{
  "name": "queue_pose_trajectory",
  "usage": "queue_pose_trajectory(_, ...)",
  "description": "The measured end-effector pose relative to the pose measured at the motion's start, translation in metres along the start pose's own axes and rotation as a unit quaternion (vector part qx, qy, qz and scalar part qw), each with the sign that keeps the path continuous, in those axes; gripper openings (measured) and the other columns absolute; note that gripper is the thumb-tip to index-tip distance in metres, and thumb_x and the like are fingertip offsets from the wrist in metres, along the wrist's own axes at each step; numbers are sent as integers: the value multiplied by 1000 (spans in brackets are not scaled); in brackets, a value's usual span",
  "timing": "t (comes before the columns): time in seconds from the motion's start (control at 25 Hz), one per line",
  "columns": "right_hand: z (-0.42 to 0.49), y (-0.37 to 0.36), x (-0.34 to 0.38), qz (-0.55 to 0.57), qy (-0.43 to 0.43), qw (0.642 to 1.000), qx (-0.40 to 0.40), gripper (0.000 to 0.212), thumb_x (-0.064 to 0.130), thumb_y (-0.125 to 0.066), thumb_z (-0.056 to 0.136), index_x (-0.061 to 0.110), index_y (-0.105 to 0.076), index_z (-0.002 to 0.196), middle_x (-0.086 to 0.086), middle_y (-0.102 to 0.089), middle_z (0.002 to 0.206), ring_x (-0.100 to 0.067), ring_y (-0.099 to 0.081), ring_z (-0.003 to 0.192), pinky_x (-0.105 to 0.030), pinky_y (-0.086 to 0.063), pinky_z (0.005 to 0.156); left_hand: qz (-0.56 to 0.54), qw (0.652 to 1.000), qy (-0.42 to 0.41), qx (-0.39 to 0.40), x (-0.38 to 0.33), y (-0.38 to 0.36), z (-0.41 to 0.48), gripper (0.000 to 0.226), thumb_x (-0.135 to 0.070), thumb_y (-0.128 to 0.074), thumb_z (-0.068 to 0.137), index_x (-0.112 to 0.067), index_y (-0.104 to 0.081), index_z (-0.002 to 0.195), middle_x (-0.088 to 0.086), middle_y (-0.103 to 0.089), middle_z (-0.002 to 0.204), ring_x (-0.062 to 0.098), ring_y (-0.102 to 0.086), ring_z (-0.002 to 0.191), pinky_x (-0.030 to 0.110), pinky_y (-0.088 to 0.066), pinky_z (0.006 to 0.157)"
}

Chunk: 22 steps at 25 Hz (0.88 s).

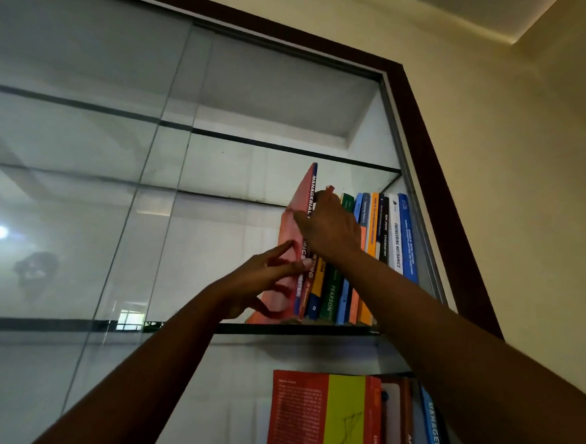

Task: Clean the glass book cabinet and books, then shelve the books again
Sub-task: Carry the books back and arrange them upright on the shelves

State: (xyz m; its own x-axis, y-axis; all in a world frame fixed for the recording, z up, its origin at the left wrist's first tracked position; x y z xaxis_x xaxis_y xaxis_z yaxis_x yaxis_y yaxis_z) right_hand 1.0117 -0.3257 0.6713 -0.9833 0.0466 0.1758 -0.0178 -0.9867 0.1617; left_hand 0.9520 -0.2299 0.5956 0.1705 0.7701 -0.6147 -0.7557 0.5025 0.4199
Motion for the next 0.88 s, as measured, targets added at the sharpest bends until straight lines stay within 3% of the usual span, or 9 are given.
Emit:
queue_pose_trajectory(0.08,4,-3,-12,-4,2,998,61,46,37,-51,93,9,-47,129,-12,-53,129,-26,-54,112,-32,-42,89,-11,1000,12,7,4,4,3,65,-40,-56,87,-34,-28,145,9,-41,145,34,-44,126,43,-52,77)
queue_pose_trajectory(0.16,1,-3,-24,61,-11,992,108,43,30,-62,87,9,-54,124,-13,-59,121,-27,-58,107,-39,-47,93,0,1000,11,22,7,3,7,59,-36,-56,88,-30,-35,143,11,-46,140,33,-45,126,46,-52,81)
queue_pose_trajectory(0.32,-5,4,-31,77,12,996,38,61,19,-78,72,14,-52,128,-10,-61,117,-25,-59,107,-36,-47,94,33,999,-19,34,8,0,13,54,-32,-54,90,-33,-37,141,6,-50,136,20,-49,115,42,-53,81)
queue_pose_trajectory(0.44,-10,-3,-44,136,-23,990,-1,67,25,-79,71,11,-48,130,-10,-60,118,-23,-57,108,-38,-47,94,21,999,-20,44,11,-3,13,56,-34,-53,90,-35,-33,142,4,-47,139,17,-46,115,40,-52,80)
queue_pose_trajectory(0.64,-20,-13,-57,164,-47,985,-39,42,34,-71,78,9,-62,112,-7,-67,102,-19,-64,92,-35,-52,84,-6,998,-24,59,16,-14,13,68,-33,-57,88,-36,-24,147,-4,-37,147,14,-44,114,27,-48,65)
queue_pose_trajectory(0.76,-15,-12,-59,150,-57,986,-36,34,39,-73,75,15,-57,93,-2,-59,90,-16,-60,85,-34,-51,77,-15,998,-30,47,17,-10,14,66,-29,-58,89,-35,-26,146,-4,-35,149,13,-45,112,25,-47,62)
queue_pose_trajectory(0.88,-21,-8,-56,137,-51,989,-8,33,36,-68,81,10,-57,97,-5,-56,94,-16,-55,87,-29,-46,73,22,998,-51,-15,10,-11,4,61,-30,-59,89,-29,-33,145,-2,-41,146,13,-48,108,19,-45,59)
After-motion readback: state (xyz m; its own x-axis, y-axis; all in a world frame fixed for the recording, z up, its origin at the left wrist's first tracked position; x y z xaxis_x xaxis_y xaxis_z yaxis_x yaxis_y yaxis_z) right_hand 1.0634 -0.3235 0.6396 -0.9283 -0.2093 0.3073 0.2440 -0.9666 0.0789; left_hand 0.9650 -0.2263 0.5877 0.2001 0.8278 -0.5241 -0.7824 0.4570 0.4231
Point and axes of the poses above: each hand's wrist, its own z-axis towards the middle knuckle, its own y-axis out of the back of the hand, x = y × z, the point moved 8 cm from there along z, towards the middle knuckle
